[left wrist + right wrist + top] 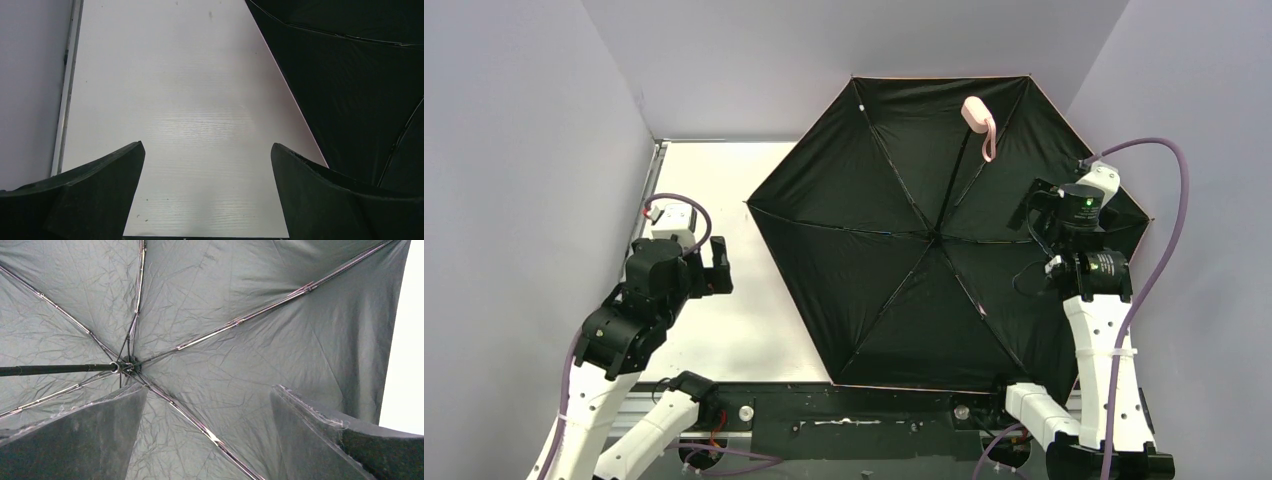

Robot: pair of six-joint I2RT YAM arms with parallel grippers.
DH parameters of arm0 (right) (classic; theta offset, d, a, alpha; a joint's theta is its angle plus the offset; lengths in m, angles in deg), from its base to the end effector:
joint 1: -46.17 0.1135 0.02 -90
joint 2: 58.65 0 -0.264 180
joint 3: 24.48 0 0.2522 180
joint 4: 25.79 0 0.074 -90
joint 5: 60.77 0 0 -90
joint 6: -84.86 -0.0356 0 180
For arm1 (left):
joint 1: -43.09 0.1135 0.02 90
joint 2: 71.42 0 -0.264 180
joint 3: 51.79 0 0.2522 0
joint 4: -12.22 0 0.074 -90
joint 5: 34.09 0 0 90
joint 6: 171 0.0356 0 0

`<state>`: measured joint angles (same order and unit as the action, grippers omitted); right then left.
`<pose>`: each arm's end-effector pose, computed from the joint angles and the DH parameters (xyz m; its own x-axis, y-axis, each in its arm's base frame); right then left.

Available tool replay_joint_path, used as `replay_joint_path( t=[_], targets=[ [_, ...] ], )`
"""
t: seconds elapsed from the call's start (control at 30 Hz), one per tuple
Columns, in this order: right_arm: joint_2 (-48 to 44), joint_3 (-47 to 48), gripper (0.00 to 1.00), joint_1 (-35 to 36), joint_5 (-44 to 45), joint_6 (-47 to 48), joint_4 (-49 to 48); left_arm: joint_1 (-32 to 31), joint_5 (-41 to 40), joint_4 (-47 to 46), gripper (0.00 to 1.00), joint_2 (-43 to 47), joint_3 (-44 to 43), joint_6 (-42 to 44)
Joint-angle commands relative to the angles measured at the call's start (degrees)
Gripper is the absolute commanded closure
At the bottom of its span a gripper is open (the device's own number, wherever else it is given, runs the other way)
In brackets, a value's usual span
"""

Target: Put away the umbrella

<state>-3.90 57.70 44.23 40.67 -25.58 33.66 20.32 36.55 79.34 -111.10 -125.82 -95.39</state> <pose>0.1835 -0.0133 0.3875 -0.4263 0.3569 -0.8312 0.3736 0.9063 0.1976 0.1111 -0.0338 0.3661 -0.5103 -0.0401 -0.8591 -0.0193 0.9992 -0.0352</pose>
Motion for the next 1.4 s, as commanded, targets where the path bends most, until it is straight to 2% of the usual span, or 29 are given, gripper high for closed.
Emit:
replay_joint_path(
  t=[0.0,0.23,0.47,0.7,0.8,0.87,1.03,1.2,1.37],
  targets=[
    [-1.3,1.4,0.00,-0.5,2.0,-2.4,-1.6,0.4,-2.8,-3.4,0.03,1.8,-1.4,-0.5],
    [-2.4,-2.7,0.00,-0.5,3.5,-2.6,-4.1,0.5,-1.5,-4.8,0.03,4.7,0.8,1.2],
    [-1.6,-7.2,0.00,-0.6,-17.1,4.4,-8.9,0.5,1.6,-6.5,0.03,4.6,2.8,2.8],
    [-2.9,-17.1,0.00,0.3,-23.0,3.1,-21.4,0.5,1.1,-7.6,0.03,4.2,5.8,3.4],
    [-3.7,-21.6,0.00,3.1,-19.8,2.4,-27.3,0.5,-0.7,-6.7,0.03,3.0,7.0,2.1],
    [-6.0,-26.5,0.00,7.1,-14.3,3.0,-34.0,0.5,-1.8,-5.7,0.03,1.7,7.7,1.2],
    [-6.5,-35.7,0.03,17.5,-3.0,9.3,-48.5,0.6,-1.5,-5.5,0.03,-1.3,7.8,0.7],
    [1.0,-36.8,0.03,20.9,-4.6,14.6,-57.2,0.6,-0.5,-5.2,0.03,-2.5,7.4,1.0],
    [8.3,-37.2,0.12,20.9,-10.9,18.9,-66.8,0.7,-0.9,-5.3,0.03,-1.5,7.6,1.1]
  ],
)
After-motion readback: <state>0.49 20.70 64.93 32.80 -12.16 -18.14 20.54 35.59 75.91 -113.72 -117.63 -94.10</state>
